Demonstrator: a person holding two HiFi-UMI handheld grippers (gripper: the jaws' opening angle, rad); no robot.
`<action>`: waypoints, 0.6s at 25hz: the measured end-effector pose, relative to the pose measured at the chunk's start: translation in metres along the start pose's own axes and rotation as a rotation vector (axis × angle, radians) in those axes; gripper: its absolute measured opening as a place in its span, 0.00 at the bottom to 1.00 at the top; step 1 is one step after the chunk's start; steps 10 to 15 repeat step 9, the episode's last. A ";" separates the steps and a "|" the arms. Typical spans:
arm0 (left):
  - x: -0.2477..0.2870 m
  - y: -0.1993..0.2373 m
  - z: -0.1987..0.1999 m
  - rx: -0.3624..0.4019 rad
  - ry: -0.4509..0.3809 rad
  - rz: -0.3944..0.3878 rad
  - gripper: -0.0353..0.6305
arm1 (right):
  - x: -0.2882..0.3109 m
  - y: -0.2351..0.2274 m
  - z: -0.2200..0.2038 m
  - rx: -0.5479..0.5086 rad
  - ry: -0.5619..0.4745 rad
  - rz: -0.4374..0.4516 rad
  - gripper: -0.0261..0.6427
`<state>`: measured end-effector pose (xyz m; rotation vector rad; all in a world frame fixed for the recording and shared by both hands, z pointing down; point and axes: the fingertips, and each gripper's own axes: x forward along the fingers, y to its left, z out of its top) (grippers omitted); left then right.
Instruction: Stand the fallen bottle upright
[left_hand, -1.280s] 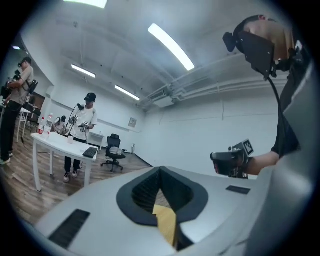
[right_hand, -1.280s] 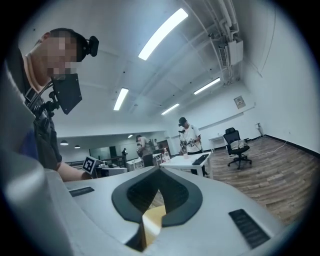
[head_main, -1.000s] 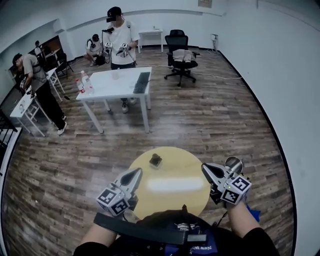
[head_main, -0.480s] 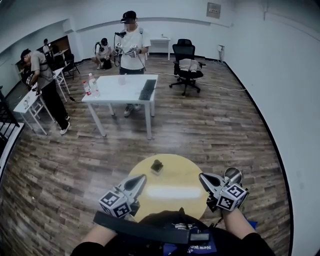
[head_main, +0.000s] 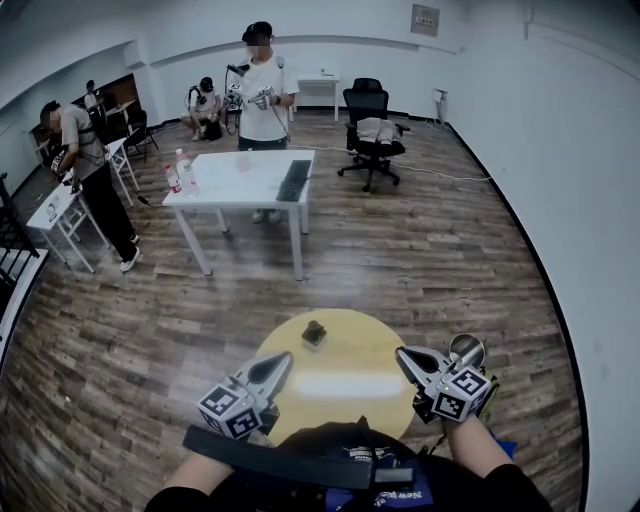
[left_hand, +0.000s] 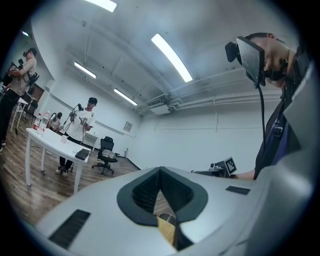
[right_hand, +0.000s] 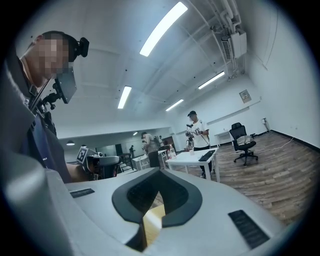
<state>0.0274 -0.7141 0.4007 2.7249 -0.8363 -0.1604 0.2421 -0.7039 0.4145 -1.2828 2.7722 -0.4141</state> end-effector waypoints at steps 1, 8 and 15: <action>-0.001 -0.001 -0.001 -0.001 -0.004 -0.001 0.08 | 0.000 0.002 -0.001 -0.003 0.002 0.001 0.03; 0.002 -0.004 -0.008 0.001 0.016 -0.003 0.08 | -0.004 -0.002 -0.002 -0.022 0.007 0.007 0.03; 0.002 -0.005 -0.010 -0.004 0.022 -0.002 0.08 | -0.005 -0.003 -0.002 -0.024 0.008 0.008 0.03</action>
